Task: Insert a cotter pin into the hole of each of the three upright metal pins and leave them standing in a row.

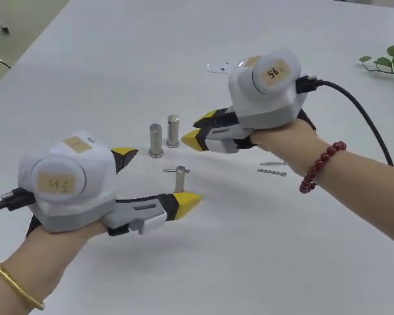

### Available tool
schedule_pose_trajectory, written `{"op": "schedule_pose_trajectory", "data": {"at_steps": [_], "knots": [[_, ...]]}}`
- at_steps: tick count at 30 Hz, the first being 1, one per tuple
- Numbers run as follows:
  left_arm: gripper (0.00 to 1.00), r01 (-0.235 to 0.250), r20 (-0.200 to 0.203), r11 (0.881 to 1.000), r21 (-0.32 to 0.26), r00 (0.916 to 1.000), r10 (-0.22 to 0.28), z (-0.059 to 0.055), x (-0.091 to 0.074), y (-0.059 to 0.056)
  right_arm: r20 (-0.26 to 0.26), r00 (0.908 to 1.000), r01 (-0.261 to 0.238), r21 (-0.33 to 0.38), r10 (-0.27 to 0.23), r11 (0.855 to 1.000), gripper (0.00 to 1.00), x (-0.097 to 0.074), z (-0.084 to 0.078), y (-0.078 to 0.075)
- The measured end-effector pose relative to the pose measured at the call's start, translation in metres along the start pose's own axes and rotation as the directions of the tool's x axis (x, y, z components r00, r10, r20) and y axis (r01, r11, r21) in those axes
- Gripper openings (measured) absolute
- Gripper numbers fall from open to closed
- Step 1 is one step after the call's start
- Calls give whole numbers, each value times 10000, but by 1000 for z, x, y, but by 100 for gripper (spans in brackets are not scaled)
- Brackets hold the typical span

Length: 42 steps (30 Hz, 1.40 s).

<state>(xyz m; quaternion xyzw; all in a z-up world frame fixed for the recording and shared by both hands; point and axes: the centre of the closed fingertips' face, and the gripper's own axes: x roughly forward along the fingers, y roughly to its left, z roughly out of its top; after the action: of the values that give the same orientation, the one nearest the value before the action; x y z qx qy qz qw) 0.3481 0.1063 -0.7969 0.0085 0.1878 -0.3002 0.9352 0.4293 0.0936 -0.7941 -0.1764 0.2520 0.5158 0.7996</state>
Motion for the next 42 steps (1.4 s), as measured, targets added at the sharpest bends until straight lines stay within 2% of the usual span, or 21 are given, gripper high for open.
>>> {"op": "schedule_pose_trajectory", "data": {"at_steps": [10,14,18,20,25,30,34,40,42], "knots": [[96,27,116,9999,151,9999,-28,8,-6,-5,744,9969,227,392,-256,9990,25,24,9,-10],[98,39,226,10000,70,9997,-40,10,-7,-5,813,9962,265,728,-324,9970,24,33,7,-14],[99,109,308,9999,86,9995,-112,13,-8,-6,1207,9925,82,865,-186,9962,24,43,10,-12],[99,215,423,9998,43,9989,-217,16,-10,-8,1217,9924,48,977,-168,9952,23,46,7,-14],[96,313,307,9990,323,9990,-323,16,-13,-10,1427,9896,36,1010,-181,9949,19,47,8,-13],[94,405,164,9989,257,9990,-409,12,-13,-14,1563,9875,-29,1298,-176,9915,16,46,8,-12],[92,410,138,9987,288,9990,-414,11,-12,-16,1663,9858,48,1193,-247,9929,14,44,8,-11],[91,336,58,9990,307,9994,-338,11,-12,-16,1552,9866,326,1107,-497,9933,13,45,9,-15],[91,293,28,9992,280,9996,-294,10,-12,-15,1478,9873,378,1318,-574,9906,12,43,8,-17]]}}
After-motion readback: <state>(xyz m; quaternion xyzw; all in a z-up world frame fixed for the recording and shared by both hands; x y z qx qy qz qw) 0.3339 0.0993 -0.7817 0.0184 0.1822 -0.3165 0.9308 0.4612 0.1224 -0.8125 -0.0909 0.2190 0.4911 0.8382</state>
